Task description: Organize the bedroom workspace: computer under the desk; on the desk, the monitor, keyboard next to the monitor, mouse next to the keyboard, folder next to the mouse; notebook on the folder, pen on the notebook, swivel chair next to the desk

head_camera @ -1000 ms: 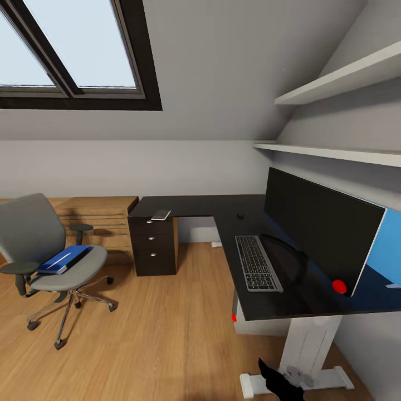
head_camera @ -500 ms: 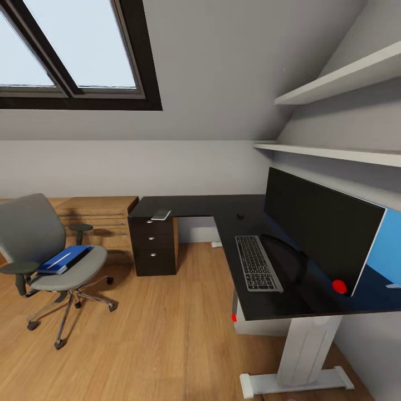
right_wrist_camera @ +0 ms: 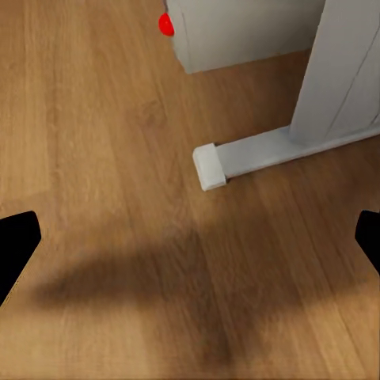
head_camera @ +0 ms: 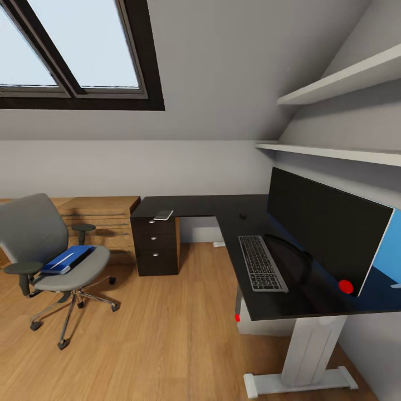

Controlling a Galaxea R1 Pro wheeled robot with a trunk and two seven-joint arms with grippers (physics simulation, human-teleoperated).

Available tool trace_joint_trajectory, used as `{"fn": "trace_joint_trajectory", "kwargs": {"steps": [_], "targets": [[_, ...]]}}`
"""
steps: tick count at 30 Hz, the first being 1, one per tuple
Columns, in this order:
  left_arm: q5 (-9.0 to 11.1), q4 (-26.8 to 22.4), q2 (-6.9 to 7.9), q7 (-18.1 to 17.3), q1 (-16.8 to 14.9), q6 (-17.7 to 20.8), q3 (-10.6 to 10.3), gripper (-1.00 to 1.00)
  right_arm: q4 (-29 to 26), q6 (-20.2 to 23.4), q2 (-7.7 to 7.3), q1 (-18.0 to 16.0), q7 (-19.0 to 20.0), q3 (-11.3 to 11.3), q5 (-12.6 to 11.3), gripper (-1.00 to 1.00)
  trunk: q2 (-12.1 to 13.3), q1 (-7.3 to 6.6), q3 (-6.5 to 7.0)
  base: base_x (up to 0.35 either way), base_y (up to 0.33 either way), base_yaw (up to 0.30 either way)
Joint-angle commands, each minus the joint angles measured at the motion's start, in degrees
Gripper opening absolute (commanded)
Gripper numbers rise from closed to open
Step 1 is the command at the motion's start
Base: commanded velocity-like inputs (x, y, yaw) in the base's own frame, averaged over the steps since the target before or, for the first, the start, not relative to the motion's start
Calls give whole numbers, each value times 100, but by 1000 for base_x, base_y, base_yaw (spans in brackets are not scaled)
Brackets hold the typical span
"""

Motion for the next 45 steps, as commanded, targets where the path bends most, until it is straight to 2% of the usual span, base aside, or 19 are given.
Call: {"fn": "trace_joint_trajectory", "kwargs": {"steps": [1, 17, 40, 45], "targets": [[49, -5, 0, 4, 2, -30, -12, 100, 10, -29, -1, -4, 44, 7, -58, 100, -3, 0, -5, 0, 297, 0], [50, 0, 5, 6, 2, -133, -11, 100, 15, -40, 49, -4, 44, 44, -63, 100, -3, 0, -5, 0, 304, 0], [55, 0, 3, 12, 1, -134, 23, 100, 15, -41, 52, -4, 35, 33, -64, 100, -3, 0, -5, 0, 19, 0], [51, 0, 3, 12, 2, -134, 21, 100, 15, -41, 52, -4, 35, 31, -72, 100, -3, 0, -5, 42, 170, 0]]}}
